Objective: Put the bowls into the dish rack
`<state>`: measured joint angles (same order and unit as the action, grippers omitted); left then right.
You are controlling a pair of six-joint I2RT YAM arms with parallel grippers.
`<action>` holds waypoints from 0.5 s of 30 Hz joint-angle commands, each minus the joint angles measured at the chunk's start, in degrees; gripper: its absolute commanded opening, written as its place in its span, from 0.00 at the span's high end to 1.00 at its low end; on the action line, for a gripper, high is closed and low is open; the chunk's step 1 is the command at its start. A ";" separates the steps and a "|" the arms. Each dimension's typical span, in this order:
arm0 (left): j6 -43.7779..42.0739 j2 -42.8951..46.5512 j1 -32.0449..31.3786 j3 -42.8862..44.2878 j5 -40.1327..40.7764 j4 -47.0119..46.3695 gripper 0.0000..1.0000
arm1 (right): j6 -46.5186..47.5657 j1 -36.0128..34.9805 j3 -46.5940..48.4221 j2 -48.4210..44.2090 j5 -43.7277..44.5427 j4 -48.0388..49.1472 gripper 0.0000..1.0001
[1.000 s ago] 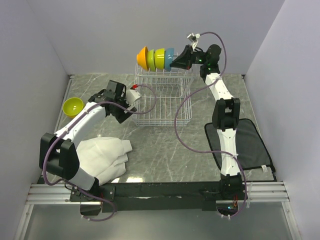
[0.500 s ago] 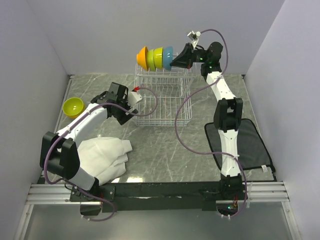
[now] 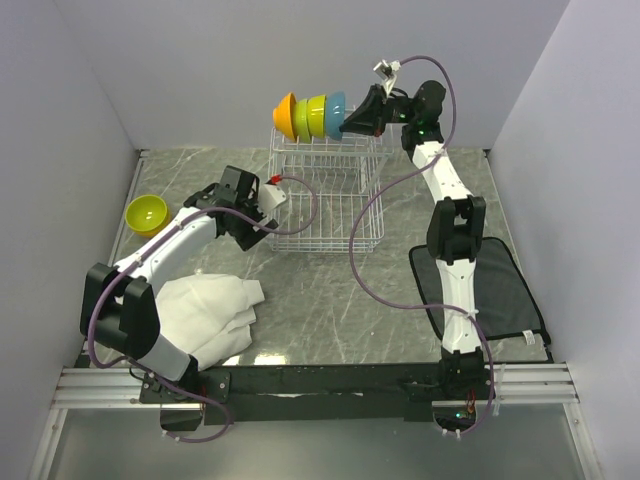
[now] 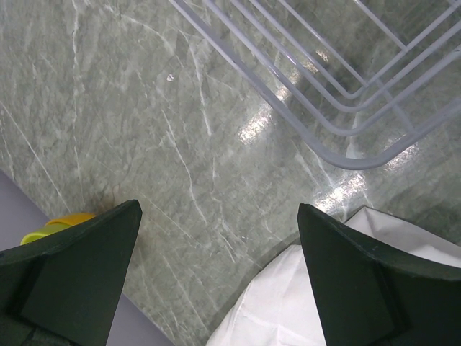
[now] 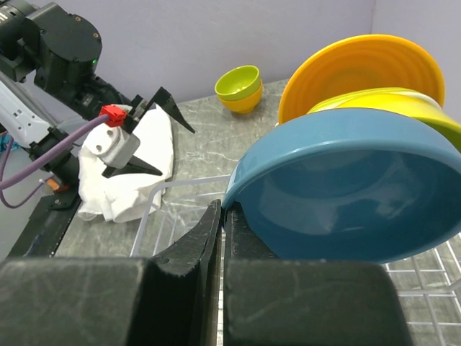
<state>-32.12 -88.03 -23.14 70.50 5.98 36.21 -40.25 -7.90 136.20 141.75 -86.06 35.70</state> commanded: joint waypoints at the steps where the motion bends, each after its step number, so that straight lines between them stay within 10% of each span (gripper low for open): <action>1: 0.13 -0.74 -0.77 0.60 1.23 -1.40 0.03 | 3.68 -0.45 4.77 1.06 -7.72 -1.59 1.00; 15: 0.21 -2.59 -3.76 2.45 3.07 -0.70 0.03 | 6.67 -0.54 7.15 4.14 -7.63 -3.62 1.00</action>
<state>-32.12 -91.05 -25.96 70.83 7.99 36.36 -35.70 -7.79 140.22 144.92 -85.97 31.42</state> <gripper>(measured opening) 0.970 0.022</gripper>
